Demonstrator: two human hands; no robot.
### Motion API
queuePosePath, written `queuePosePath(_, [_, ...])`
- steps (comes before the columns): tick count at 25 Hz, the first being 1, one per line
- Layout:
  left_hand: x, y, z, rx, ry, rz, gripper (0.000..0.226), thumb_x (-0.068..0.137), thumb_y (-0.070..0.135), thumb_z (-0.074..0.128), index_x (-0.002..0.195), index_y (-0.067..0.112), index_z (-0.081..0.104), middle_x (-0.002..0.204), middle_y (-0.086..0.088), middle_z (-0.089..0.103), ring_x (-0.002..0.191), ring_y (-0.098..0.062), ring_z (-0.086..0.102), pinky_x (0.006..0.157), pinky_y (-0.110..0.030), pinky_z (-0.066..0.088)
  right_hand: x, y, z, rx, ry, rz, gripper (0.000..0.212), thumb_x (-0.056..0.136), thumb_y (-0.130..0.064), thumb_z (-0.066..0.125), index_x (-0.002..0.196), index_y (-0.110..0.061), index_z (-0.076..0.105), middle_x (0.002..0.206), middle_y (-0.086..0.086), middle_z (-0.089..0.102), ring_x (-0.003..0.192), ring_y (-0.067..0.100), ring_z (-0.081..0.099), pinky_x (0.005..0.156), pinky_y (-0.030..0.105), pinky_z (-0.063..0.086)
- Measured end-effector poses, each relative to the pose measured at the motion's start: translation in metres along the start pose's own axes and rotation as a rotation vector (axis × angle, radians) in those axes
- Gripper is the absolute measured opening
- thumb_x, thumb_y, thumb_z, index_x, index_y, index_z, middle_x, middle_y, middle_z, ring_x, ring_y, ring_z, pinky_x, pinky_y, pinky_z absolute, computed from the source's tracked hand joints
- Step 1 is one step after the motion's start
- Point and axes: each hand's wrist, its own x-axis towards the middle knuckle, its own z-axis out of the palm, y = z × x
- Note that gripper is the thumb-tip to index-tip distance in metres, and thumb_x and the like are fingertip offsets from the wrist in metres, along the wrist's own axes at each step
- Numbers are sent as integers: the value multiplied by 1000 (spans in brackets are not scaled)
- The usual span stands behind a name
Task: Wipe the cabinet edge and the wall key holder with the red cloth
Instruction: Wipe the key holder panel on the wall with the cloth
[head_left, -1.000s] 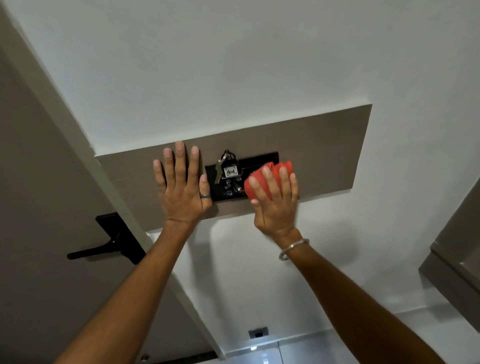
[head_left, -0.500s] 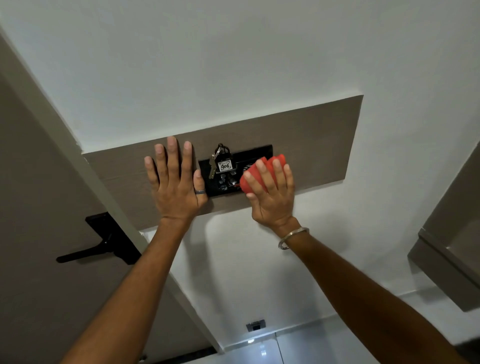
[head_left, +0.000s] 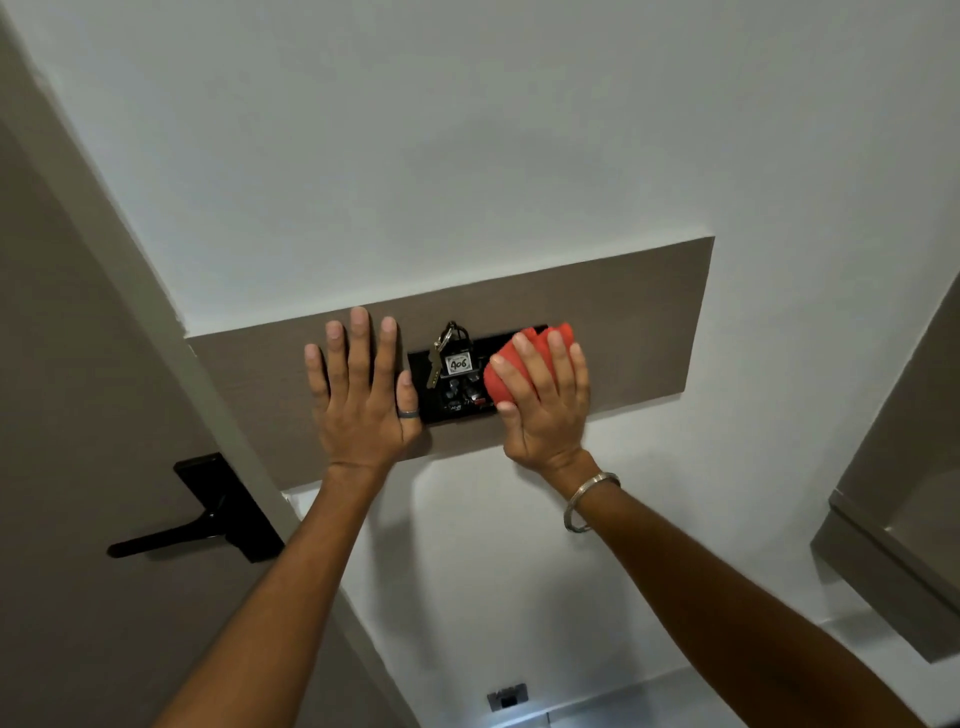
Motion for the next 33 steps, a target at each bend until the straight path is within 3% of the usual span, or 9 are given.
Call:
queuePosePath(5, [-1,-2,3,-6,-1,2,63,107,35,36,166,15,24,174,-8,13,163,-28,6,134,-49,6,35,-13,14,63,30,116,49,111,-43,30,152,-30,55,162,1,51,162,29,31,133,53,21])
queuePosePath(9, [-1,-2,3,-7,11,-5,63,107,34,37,166,15,26,173,-8,14,163,-28,6,134,-49,7,7,7,7,-17,34,-50,49,111,-44,29,146,-23,56,154,8,52,148,41,42,124,58,35])
queuePosePath(13, [0,-2,3,-3,-2,-17,63,107,35,37,166,16,25,173,-8,15,163,-27,5,134,-49,6,13,-26,16,-7,97,281,51,110,-44,28,148,-24,55,158,8,51,160,34,33,134,50,21])
queuePosePath(16, [-4,-1,3,-12,10,1,63,107,35,36,166,16,24,175,-8,10,163,-28,5,134,-49,6,8,-14,11,25,64,137,50,110,-41,28,146,-24,58,152,11,59,151,40,42,134,48,21])
queuePosePath(19, [1,-2,4,4,-7,-19,63,108,36,34,167,17,23,175,-7,8,163,-28,4,134,-49,5,17,-23,10,-17,77,275,52,110,-42,28,147,-24,58,154,11,58,152,41,40,134,50,19])
queuePosePath(22, [-4,0,2,-13,-4,9,62,108,35,35,166,16,24,173,-8,14,163,-28,5,133,-49,6,11,-13,12,-43,22,70,50,110,-42,29,148,-26,57,153,9,60,151,39,42,133,50,22])
queuePosePath(26, [-2,-2,3,-9,-13,-8,63,107,34,36,166,16,23,169,-15,28,163,-27,3,133,-50,5,11,-34,17,-1,80,297,51,109,-43,30,150,-27,56,159,6,53,158,36,34,134,51,19])
queuePosePath(30, [-3,-5,3,12,-16,17,63,107,33,36,166,15,23,167,-18,31,163,-28,2,133,-50,4,16,28,10,-63,35,-200,49,107,-43,35,146,-27,60,154,7,55,148,39,44,129,55,30])
queuePosePath(33, [-2,-6,5,28,-20,27,64,107,33,36,166,14,23,169,-16,27,163,-29,3,133,-50,6,6,-8,17,-33,83,121,45,108,-41,38,146,-29,57,156,6,54,153,39,39,131,57,26])
